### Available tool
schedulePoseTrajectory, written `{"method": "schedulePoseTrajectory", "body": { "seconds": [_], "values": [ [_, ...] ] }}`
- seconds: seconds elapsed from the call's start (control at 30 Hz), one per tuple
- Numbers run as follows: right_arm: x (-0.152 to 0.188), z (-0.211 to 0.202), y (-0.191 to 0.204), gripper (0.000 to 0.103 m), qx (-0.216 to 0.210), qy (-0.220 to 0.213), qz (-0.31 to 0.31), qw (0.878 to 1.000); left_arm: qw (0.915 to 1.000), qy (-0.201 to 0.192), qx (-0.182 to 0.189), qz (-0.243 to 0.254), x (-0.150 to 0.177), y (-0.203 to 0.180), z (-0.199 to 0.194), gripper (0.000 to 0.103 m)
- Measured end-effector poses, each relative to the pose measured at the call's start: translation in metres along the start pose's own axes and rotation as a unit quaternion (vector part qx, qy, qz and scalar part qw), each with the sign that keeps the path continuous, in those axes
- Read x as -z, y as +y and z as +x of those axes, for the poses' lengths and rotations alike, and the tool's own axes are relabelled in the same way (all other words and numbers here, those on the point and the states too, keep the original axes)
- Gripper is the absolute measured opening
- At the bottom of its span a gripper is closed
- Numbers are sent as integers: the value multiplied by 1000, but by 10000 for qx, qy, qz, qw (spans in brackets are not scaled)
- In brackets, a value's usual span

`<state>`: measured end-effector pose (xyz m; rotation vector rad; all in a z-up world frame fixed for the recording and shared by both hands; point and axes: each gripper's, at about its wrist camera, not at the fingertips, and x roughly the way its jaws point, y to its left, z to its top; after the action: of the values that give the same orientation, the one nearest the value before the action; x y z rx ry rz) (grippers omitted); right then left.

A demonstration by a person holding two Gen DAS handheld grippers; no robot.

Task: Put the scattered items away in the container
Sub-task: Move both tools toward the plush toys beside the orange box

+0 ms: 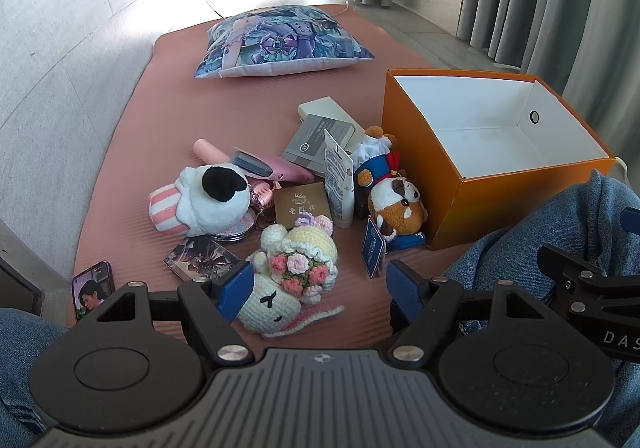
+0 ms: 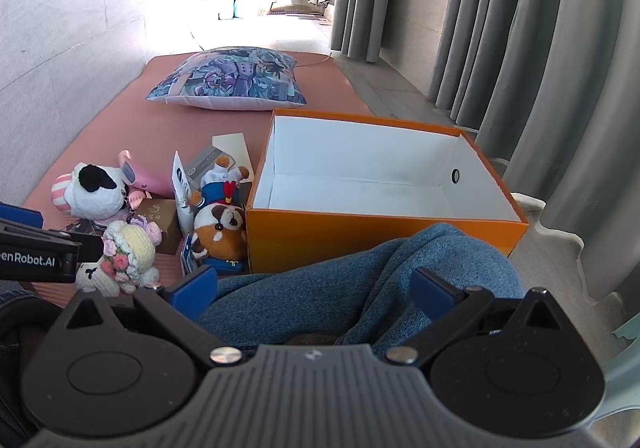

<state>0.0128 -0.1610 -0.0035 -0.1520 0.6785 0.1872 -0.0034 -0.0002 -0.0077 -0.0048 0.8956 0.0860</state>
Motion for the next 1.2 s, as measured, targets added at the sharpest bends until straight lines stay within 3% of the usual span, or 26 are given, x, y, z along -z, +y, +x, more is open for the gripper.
{"method": "schedulePoseTrajectory", "body": {
  "seconds": [1.03,1.2],
  "values": [
    [-5,9,2,102,25,271,-234,9994,10000,-20,-48,-48,-1,5,0,86],
    [-15,12,4,102,-144,100,-279,9995,9997,-65,-150,-166,-7,17,1,86]
  ]
}}
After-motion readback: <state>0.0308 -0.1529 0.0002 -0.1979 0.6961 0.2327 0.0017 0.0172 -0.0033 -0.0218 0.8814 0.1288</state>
